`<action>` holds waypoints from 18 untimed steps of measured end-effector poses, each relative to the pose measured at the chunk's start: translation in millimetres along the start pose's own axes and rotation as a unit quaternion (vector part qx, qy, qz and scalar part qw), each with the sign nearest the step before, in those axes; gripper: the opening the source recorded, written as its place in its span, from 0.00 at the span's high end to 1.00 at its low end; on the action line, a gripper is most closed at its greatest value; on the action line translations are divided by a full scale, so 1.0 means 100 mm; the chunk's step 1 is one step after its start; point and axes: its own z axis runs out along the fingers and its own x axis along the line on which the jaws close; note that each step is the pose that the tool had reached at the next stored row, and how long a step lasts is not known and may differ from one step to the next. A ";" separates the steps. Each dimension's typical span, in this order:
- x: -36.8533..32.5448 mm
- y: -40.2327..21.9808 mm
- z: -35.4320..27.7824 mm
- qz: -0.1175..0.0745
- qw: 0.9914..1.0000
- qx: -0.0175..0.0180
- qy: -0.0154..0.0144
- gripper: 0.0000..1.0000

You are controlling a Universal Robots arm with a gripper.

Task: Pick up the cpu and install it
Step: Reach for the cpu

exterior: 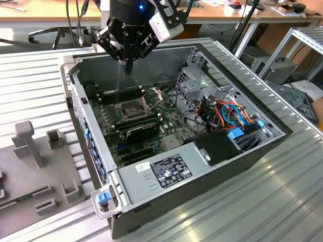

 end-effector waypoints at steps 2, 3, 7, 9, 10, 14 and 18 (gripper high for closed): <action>0.011 -0.001 0.000 0.000 1.000 0.000 0.000 0.89; 0.017 -0.002 0.000 0.000 1.000 0.000 0.000 0.89; 0.030 -0.002 0.000 0.000 1.000 0.000 0.000 0.89; 0.032 -0.003 -0.001 0.000 1.000 0.000 0.000 0.89; 0.036 -0.003 -0.001 0.000 1.000 0.000 0.000 0.89; 0.049 -0.004 -0.001 0.000 1.000 0.000 0.000 0.89; 0.067 -0.005 -0.002 0.000 1.000 0.000 0.000 0.89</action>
